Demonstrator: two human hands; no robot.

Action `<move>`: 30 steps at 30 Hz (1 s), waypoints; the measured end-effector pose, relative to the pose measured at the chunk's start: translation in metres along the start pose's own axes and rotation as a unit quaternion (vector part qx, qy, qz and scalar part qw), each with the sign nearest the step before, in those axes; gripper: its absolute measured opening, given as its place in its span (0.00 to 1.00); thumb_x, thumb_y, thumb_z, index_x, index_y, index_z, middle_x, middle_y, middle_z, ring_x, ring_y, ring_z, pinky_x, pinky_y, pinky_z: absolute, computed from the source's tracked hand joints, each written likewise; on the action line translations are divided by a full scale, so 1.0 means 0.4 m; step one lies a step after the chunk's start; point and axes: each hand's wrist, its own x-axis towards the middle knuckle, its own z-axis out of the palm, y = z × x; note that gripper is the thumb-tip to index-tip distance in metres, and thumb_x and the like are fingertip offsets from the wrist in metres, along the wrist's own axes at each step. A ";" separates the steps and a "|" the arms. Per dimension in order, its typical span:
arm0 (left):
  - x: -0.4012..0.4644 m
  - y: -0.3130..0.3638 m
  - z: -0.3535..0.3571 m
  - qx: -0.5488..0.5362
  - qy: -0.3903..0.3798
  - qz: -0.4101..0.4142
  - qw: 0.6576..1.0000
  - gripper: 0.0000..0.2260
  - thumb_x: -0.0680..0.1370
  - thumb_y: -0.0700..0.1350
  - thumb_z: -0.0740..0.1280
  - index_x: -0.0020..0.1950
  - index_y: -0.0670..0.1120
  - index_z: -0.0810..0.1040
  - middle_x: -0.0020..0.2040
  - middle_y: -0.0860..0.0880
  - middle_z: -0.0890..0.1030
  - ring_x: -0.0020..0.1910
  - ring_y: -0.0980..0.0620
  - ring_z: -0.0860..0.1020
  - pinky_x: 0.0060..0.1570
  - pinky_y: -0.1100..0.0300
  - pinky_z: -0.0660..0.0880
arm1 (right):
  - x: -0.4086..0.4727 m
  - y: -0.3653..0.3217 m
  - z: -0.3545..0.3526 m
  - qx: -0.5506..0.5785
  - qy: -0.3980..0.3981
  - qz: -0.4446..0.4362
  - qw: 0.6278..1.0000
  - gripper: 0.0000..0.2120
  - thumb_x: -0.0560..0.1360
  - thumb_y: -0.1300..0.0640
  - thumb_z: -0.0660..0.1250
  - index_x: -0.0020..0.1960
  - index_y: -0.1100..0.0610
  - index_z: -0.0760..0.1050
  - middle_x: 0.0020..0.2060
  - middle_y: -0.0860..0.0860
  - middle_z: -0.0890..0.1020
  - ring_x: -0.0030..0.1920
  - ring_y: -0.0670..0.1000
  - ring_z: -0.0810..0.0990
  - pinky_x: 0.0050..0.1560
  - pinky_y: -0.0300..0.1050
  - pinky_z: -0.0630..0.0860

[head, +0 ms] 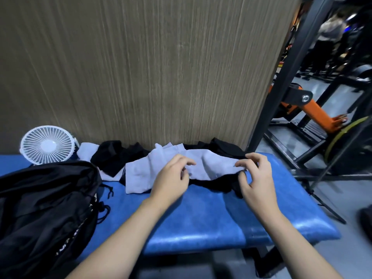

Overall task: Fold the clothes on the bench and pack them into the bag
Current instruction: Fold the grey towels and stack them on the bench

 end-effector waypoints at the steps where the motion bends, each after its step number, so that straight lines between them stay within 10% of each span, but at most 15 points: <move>1: 0.017 0.006 0.022 -0.028 0.008 -0.031 0.999 0.14 0.77 0.36 0.61 0.56 0.52 0.78 0.49 0.63 0.73 0.41 0.64 0.74 0.44 0.63 0.73 | -0.002 0.008 -0.005 -0.022 0.009 -0.007 1.000 0.09 0.75 0.66 0.67 0.51 0.55 0.80 0.55 0.52 0.72 0.56 0.51 0.71 0.56 0.25 0.62; 5: 0.062 -0.028 0.088 0.017 0.000 -0.156 0.988 0.15 0.77 0.43 0.64 0.64 0.50 0.73 0.62 0.50 0.72 0.56 0.49 0.75 0.57 0.52 0.74 | -0.011 0.025 -0.021 -0.070 -0.015 0.064 0.995 0.09 0.78 0.57 0.68 0.55 0.45 0.78 0.42 0.46 0.72 0.41 0.50 0.74 0.38 0.46 0.72; 11: 0.083 -0.061 0.122 0.132 -0.088 -0.239 0.958 0.25 0.78 0.56 0.66 0.72 0.52 0.65 0.66 0.42 0.70 0.66 0.41 0.69 0.61 0.51 0.68 | -0.021 0.078 -0.009 0.065 -0.159 0.173 0.970 0.15 0.77 0.64 0.62 0.53 0.45 0.78 0.37 0.45 0.82 0.35 0.47 0.77 0.38 0.41 0.73; 17: 0.083 -0.045 0.116 -0.010 -0.040 -0.237 0.971 0.19 0.74 0.45 0.70 0.64 0.52 0.72 0.53 0.48 0.80 0.49 0.49 0.79 0.43 0.56 0.75 | -0.005 0.076 -0.033 0.267 -0.170 0.317 0.894 0.14 0.73 0.64 0.64 0.51 0.51 0.84 0.43 0.54 0.82 0.41 0.49 0.77 0.41 0.40 0.73; 22: 0.055 0.021 0.053 -0.144 -0.029 -0.195 0.970 0.15 0.74 0.36 0.67 0.56 0.53 0.75 0.53 0.50 0.79 0.44 0.53 0.78 0.43 0.51 0.78 | 0.006 0.077 -0.054 0.270 -0.038 0.307 0.912 0.08 0.73 0.64 0.70 0.41 0.53 0.83 0.39 0.46 0.84 0.38 0.49 0.77 0.43 0.46 0.73; 26: -0.009 0.021 -0.028 -0.181 -0.087 -0.173 0.964 0.19 0.75 0.36 0.70 0.59 0.56 0.78 0.57 0.63 0.77 0.51 0.75 0.73 0.43 0.75 0.73 | 0.003 0.058 -0.071 0.267 -0.066 0.274 0.922 0.15 0.74 0.69 0.65 0.45 0.51 0.82 0.46 0.44 0.83 0.37 0.48 0.71 0.39 0.44 0.69; 30: -0.092 -0.017 -0.112 -0.194 -0.064 -0.205 0.957 0.16 0.75 0.36 0.72 0.57 0.55 0.81 0.46 0.64 0.79 0.41 0.72 0.75 0.39 0.78 0.68 | -0.021 0.022 -0.070 0.256 -0.157 0.270 0.915 0.17 0.76 0.69 0.63 0.51 0.51 0.82 0.36 0.52 0.74 0.34 0.50 0.69 0.32 0.35 0.68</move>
